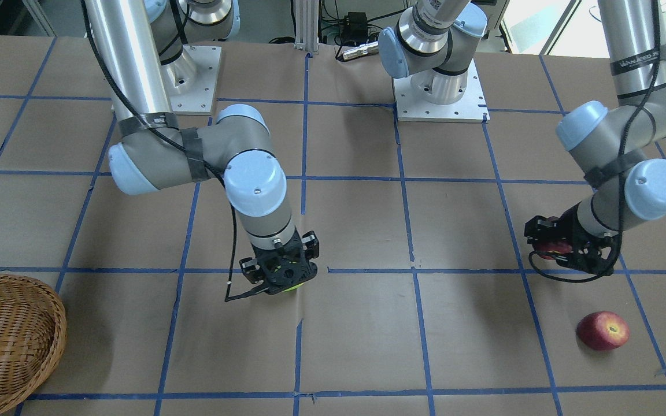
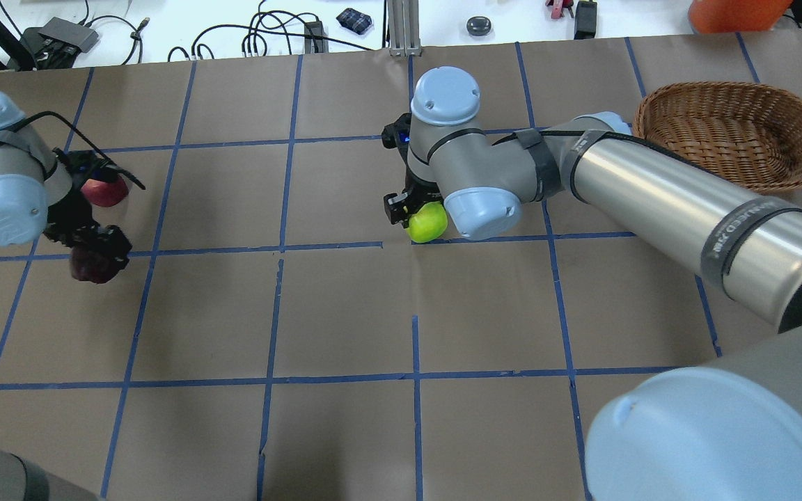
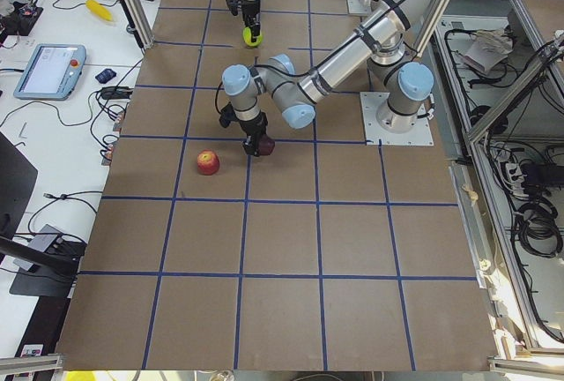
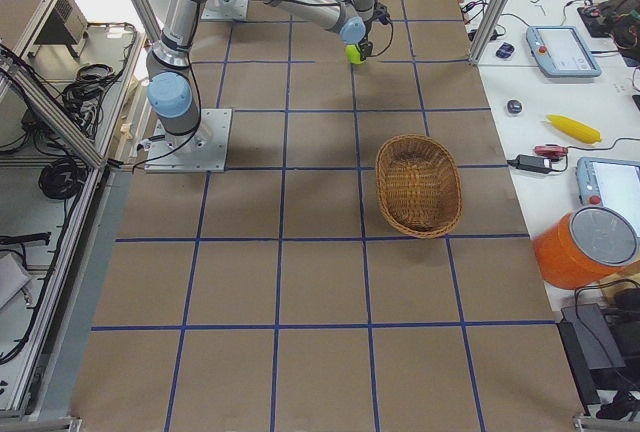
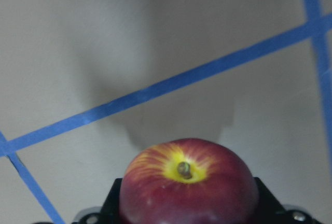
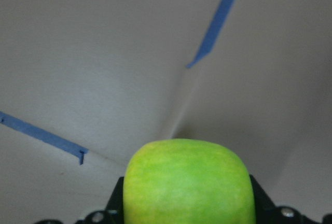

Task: Put all apples into basket
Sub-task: 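Carry green apple into basket with right gripper while left carries dark red apple to center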

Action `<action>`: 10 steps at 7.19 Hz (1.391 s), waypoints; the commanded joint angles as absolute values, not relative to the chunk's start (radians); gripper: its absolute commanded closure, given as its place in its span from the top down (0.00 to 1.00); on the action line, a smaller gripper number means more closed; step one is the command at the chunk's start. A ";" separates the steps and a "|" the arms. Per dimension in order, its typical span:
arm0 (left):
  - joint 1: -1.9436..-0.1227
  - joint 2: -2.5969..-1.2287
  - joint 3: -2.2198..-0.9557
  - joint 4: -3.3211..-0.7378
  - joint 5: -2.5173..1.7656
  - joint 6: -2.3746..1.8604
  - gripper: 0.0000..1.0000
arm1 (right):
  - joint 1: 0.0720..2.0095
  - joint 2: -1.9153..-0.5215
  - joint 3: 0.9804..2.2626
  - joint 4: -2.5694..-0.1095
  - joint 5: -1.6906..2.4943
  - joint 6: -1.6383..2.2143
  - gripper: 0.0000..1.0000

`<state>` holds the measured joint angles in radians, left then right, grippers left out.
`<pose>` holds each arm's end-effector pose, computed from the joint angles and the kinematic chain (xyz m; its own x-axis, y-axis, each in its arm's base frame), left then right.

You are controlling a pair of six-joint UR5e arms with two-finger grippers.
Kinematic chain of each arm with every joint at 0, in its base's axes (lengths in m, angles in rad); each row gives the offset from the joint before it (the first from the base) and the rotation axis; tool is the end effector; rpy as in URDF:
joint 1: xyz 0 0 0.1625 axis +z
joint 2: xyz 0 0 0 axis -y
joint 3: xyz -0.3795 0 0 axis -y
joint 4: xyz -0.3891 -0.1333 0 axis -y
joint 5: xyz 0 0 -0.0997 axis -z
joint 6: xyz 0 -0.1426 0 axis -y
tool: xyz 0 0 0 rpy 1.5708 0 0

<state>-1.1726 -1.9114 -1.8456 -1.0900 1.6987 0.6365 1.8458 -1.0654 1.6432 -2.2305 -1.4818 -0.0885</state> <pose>0.0972 -0.5279 0.1420 -0.9689 0.2463 -0.0219 0.2383 0.9538 0.1831 0.3090 -0.5577 0.1486 -0.9290 -0.3612 -0.0810 -0.3541 0.9309 -0.0893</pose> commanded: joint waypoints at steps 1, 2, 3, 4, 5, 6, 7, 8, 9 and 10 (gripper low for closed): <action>-1.390 -1.884 -1.838 -1.114 1.584 0.389 0.15 | 1.633 -1.156 1.637 -2.139 -1.474 -0.092 0.00; -1.502 -1.900 -1.836 -1.100 1.557 0.162 0.15 | 1.526 -1.187 1.628 -2.117 -1.483 -0.097 0.00; -1.625 -1.926 -1.800 -1.060 1.551 -0.053 0.15 | 1.422 -1.225 1.606 -2.097 -1.488 -0.109 0.00; -1.729 -1.959 -1.745 -1.060 1.540 -0.189 0.15 | 1.320 -1.229 1.577 -2.071 -1.514 -0.141 0.00; -1.803 -2.003 -1.689 -1.049 1.487 -0.300 0.15 | 1.243 -1.229 1.542 -2.068 -1.543 -0.249 0.00; -1.877 -2.035 -1.654 -1.037 1.479 -0.360 0.16 | 1.191 -1.201 1.490 -2.071 -1.566 -0.311 0.00; -1.906 -2.060 -1.654 -1.037 1.477 -0.406 0.16 | 1.127 -1.133 1.427 -2.080 -1.624 -0.474 0.00; -1.908 -2.086 -1.655 -1.008 1.477 -0.485 0.20 | 1.076 -1.071 1.381 -2.083 -1.631 -0.517 0.00; -1.908 -2.109 -1.655 -0.970 1.476 -0.526 0.29 | 1.046 -1.007 1.332 -2.085 -1.631 -0.520 0.00; -1.908 -2.121 -1.652 -0.957 1.474 -0.526 0.59 | 1.026 -0.935 1.289 -2.114 -1.634 -0.538 0.00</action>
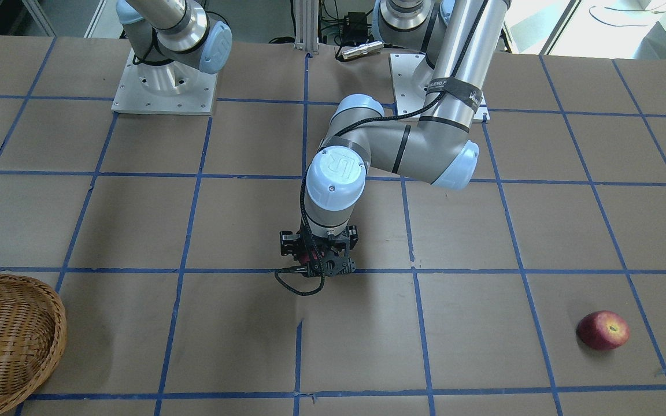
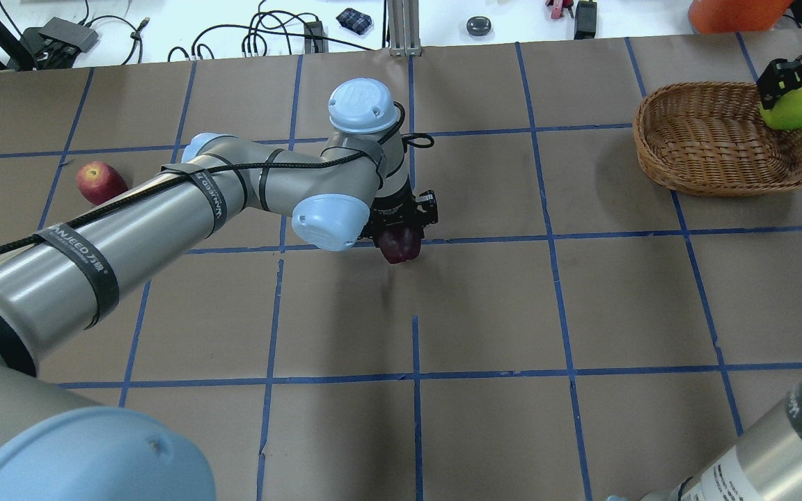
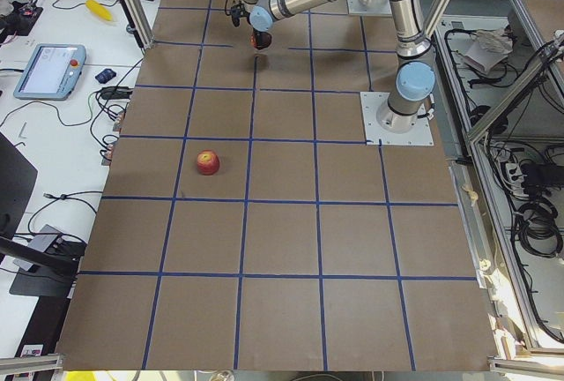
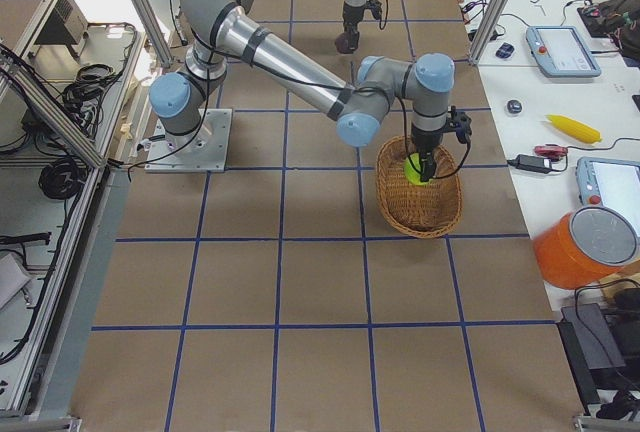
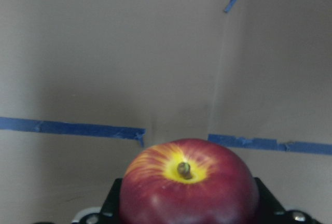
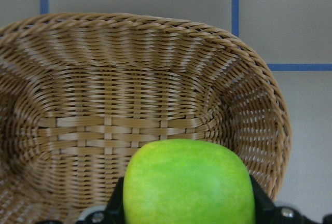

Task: Put all apples into basket
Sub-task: 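Carry green apple into basket with right gripper while left carries dark red apple to center, then open right gripper and withdraw while left releases dark red apple and moves to red apple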

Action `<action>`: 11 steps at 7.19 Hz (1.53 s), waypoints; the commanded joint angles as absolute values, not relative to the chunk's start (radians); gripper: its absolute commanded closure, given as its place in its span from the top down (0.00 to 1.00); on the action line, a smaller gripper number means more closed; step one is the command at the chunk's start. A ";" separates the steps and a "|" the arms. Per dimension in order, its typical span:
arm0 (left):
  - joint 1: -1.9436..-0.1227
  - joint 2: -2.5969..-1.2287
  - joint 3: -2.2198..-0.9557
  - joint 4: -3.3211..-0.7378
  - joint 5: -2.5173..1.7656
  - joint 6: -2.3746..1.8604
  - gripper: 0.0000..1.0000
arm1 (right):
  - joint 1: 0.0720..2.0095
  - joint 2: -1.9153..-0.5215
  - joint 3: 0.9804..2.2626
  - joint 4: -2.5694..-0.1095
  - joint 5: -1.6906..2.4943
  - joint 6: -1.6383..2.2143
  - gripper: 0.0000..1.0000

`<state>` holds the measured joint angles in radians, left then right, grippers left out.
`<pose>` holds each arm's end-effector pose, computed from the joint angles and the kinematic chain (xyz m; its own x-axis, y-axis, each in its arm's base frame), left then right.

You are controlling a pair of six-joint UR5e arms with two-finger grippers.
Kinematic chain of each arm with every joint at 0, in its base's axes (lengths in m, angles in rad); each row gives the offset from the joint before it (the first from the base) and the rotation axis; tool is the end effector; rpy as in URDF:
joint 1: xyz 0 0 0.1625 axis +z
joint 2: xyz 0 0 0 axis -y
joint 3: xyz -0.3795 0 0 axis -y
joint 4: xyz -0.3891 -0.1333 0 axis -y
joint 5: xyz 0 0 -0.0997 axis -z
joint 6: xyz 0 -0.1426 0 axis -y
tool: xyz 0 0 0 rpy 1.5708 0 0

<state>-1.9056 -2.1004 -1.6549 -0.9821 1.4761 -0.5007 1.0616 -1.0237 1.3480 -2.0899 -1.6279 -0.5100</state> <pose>-0.3377 -0.5241 0.1215 -0.9832 -0.1682 0.0709 -0.1636 0.9842 0.0673 -0.2279 -0.6649 0.2422 -0.9896 0.0150 0.1434 -0.0055 0.9899 -0.1416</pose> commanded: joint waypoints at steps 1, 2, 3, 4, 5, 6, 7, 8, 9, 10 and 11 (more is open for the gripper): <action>-1.908 -2.132 -1.643 -0.953 1.459 -0.532 1.00 | 1.010 -0.904 1.287 -2.115 -1.634 -0.541 0.05; -1.907 -2.119 -1.635 -0.956 1.415 -0.531 1.00 | 1.009 -0.900 1.290 -2.102 -1.632 -0.528 0.34; -1.893 -2.099 -1.634 -0.963 1.420 -0.522 1.00 | 1.009 -0.900 1.292 -2.085 -1.631 -0.528 0.60; -1.853 -2.083 -1.635 -0.980 1.419 -0.515 1.00 | 1.009 -0.900 1.292 -2.066 -1.629 -0.528 1.00; -1.780 -2.041 -1.631 -1.026 1.419 -0.484 1.00 | 1.009 -0.903 1.283 -2.040 -1.631 -0.526 1.00; -1.707 -2.004 -1.631 -1.073 1.423 -0.348 1.00 | 1.015 -0.922 1.272 -1.972 -1.631 -0.526 1.00; -1.631 -1.975 -1.635 -1.128 1.433 -0.199 1.00 | 1.023 -0.952 1.275 -1.932 -1.620 -0.528 1.00; -1.533 -1.954 -1.635 -1.156 1.452 -0.064 1.00 | 1.081 -1.009 1.275 -1.866 -1.618 -0.526 1.00; -1.422 -1.944 -1.632 -1.176 1.468 0.094 1.00 | 1.179 -1.075 1.276 -1.761 -1.617 -0.493 1.00; -1.323 -1.953 -1.629 -1.177 1.518 0.259 1.00 | 1.300 -1.119 1.284 -1.706 -1.597 -0.366 1.00; -1.246 -1.986 -1.582 -1.172 1.566 0.443 1.00 | 1.424 -1.124 1.290 -1.657 -1.522 -0.222 1.00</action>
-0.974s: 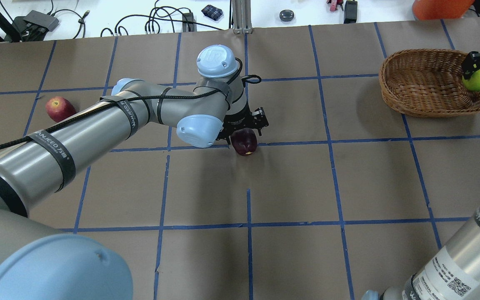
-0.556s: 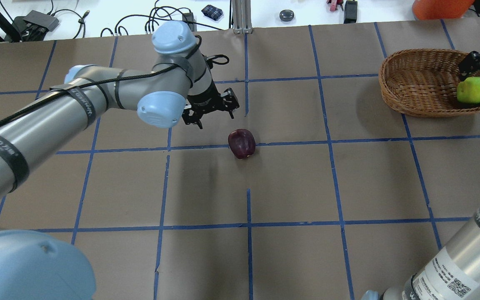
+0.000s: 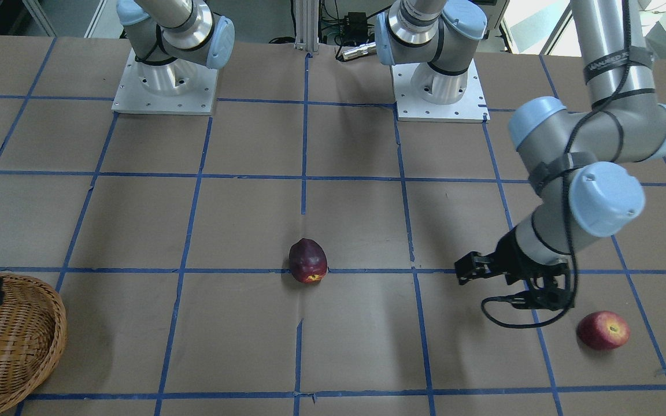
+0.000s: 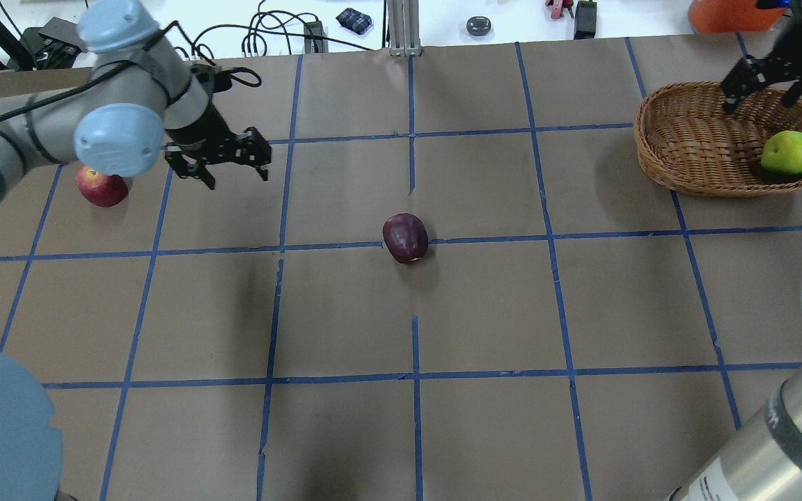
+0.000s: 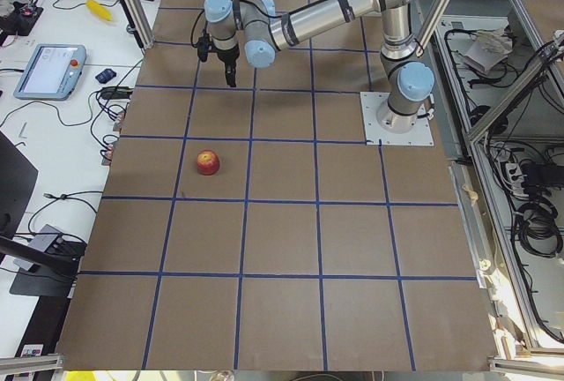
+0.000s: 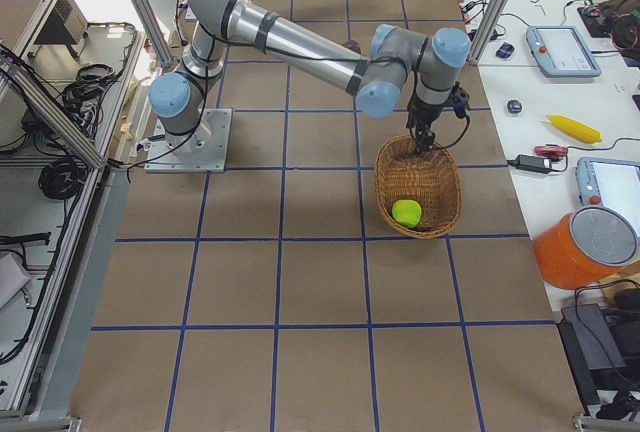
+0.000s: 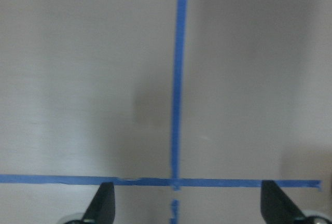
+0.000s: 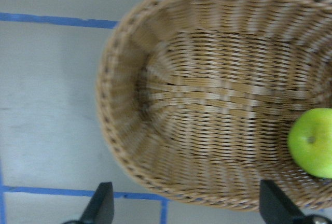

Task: Put all apples into basket
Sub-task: 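Open right gripper and withdraw while left releases dark red apple and moves to red apple, then grasp the dark red apple with right gripper while left gripper grasps red apple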

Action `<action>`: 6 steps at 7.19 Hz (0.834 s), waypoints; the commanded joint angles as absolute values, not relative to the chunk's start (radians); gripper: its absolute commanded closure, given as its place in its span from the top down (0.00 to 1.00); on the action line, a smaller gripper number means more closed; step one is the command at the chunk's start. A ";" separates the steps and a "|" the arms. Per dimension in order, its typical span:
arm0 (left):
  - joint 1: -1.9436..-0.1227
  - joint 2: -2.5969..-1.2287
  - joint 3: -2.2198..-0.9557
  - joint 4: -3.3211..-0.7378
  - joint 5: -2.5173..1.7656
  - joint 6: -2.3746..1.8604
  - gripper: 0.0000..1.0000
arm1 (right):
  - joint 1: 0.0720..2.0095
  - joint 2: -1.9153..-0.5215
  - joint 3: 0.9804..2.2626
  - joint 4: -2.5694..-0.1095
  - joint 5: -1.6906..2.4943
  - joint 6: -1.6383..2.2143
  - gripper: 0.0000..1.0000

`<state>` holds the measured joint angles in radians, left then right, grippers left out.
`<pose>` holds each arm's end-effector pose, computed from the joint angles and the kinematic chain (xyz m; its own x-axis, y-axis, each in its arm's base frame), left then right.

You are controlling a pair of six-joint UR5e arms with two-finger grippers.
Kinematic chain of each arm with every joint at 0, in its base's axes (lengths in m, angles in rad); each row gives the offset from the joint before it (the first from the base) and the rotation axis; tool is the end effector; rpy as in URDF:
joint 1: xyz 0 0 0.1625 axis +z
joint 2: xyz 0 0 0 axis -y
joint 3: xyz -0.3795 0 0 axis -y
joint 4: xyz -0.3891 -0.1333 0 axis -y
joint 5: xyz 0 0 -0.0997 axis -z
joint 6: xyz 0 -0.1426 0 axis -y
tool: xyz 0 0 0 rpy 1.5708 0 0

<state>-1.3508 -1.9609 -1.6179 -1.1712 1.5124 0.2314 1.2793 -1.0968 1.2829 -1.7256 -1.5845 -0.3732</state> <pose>-0.0092 -0.6078 0.2027 -0.9978 0.0095 0.0654 0.0111 0.9997 0.0232 -0.0612 -0.6611 0.2825 -0.9966 -0.0818 0.0013 -0.0818 0.9961 0.0341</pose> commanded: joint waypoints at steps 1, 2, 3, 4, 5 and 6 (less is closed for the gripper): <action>-1.218 -2.017 -1.509 -1.169 1.616 0.641 1.00 | 1.548 -1.115 1.299 -1.667 -1.484 -0.087 1.00; -1.213 -2.064 -1.437 -1.160 1.685 0.717 1.00 | 1.653 -1.100 1.325 -1.675 -1.482 0.063 1.00; -1.212 -2.129 -1.378 -1.158 1.727 0.719 1.00 | 1.743 -1.083 1.353 -1.710 -1.482 0.108 1.00; -1.189 -2.175 -1.340 -1.158 1.747 0.753 1.00 | 1.779 -1.068 1.380 -1.798 -1.482 0.103 1.00; -1.152 -2.209 -1.330 -1.132 1.747 0.818 1.00 | 1.798 -1.063 1.406 -1.815 -1.456 0.106 1.00; -1.137 -2.227 -1.330 -1.118 1.749 0.868 1.00 | 1.816 -1.062 1.417 -1.860 -1.425 0.100 1.00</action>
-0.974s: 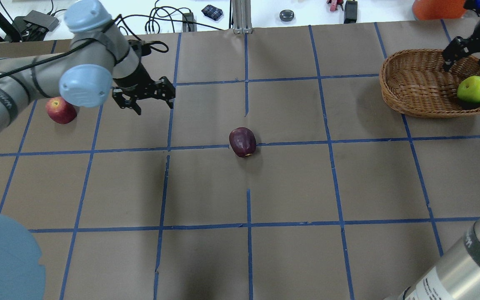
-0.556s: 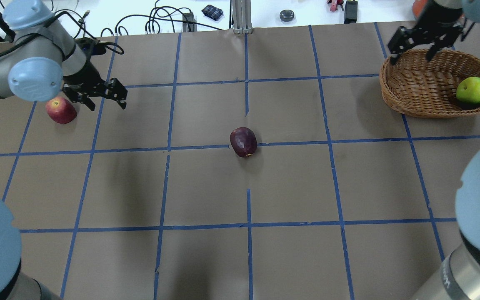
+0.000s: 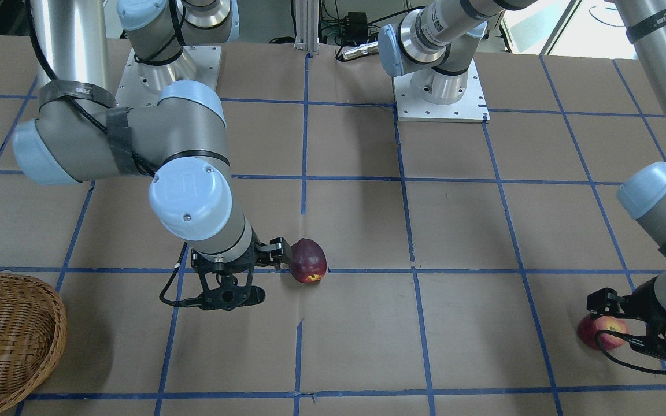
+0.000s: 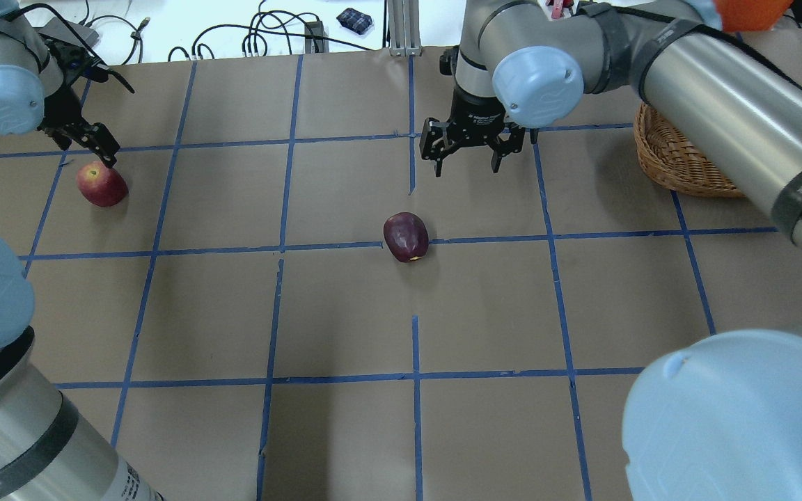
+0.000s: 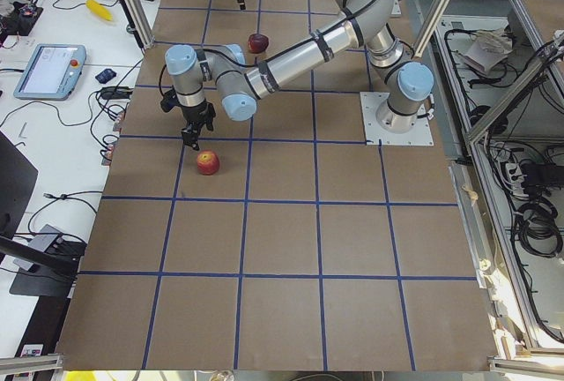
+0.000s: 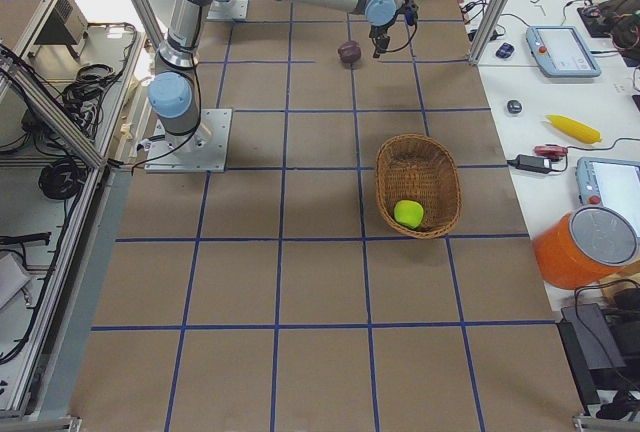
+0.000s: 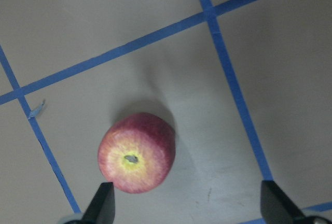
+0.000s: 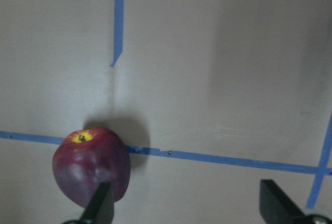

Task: Put all apples into basket
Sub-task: 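Grasp the dark red apple with right gripper while left gripper grasps red apple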

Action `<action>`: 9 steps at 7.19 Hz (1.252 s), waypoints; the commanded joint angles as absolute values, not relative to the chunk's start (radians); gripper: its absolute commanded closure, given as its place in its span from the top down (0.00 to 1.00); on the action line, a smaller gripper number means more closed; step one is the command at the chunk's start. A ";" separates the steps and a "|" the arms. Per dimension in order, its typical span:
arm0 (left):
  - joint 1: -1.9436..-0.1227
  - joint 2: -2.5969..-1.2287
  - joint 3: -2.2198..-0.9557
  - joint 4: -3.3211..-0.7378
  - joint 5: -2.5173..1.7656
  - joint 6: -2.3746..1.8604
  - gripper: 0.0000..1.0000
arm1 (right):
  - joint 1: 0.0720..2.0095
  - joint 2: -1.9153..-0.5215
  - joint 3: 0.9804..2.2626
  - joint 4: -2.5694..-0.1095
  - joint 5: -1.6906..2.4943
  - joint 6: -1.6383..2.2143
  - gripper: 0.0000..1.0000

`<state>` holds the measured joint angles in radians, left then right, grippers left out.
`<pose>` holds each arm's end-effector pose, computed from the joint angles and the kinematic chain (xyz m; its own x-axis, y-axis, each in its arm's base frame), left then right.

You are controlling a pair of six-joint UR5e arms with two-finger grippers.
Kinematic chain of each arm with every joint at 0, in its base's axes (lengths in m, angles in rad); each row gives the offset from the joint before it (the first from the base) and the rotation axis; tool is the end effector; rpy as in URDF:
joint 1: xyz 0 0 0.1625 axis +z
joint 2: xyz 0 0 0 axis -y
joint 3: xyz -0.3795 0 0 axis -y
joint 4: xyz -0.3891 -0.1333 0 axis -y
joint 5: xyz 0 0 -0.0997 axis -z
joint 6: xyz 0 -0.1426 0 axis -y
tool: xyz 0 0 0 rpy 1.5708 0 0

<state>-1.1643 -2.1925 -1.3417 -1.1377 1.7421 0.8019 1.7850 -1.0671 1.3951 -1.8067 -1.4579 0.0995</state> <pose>0.1711 -0.6730 0.1858 -0.9114 0.3843 -0.1475 0.3738 0.9227 0.0943 0.2815 -0.5914 0.2193 -0.9893 -0.1034 -0.1025 -0.1140 0.9882 0.1027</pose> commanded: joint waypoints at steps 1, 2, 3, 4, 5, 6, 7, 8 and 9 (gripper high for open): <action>-1.135 -2.238 -1.339 -1.120 1.746 0.865 1.00 | 1.851 -1.051 1.427 -1.861 -1.401 0.113 1.00; -1.135 -2.243 -1.345 -1.129 1.738 0.856 1.00 | 1.912 -1.040 1.439 -1.870 -1.394 0.130 1.00; -1.135 -2.246 -1.348 -1.137 1.738 0.857 1.00 | 1.930 -1.019 1.453 -1.890 -1.402 0.141 1.00; -1.135 -2.250 -1.348 -1.137 1.738 0.862 1.00 | 1.934 -0.990 1.477 -1.975 -1.410 0.146 1.00; -1.135 -2.266 -1.348 -1.131 1.741 0.865 1.00 | 1.936 -0.968 1.506 -2.053 -1.410 0.144 1.00; -1.135 -2.279 -1.347 -1.128 1.743 0.858 1.00 | 1.934 -0.968 1.522 -2.083 -1.416 0.146 1.00; -1.135 -2.289 -1.347 -1.127 1.741 0.857 1.00 | 1.934 -0.963 1.526 -2.080 -1.446 0.140 1.00; -1.135 -2.292 -1.347 -1.127 1.741 0.857 0.88 | 1.934 -0.953 1.549 -2.083 -1.492 0.135 1.00; -1.135 -2.292 -1.345 -1.129 1.740 0.856 0.67 | 1.928 -0.954 1.574 -2.114 -1.505 0.141 0.77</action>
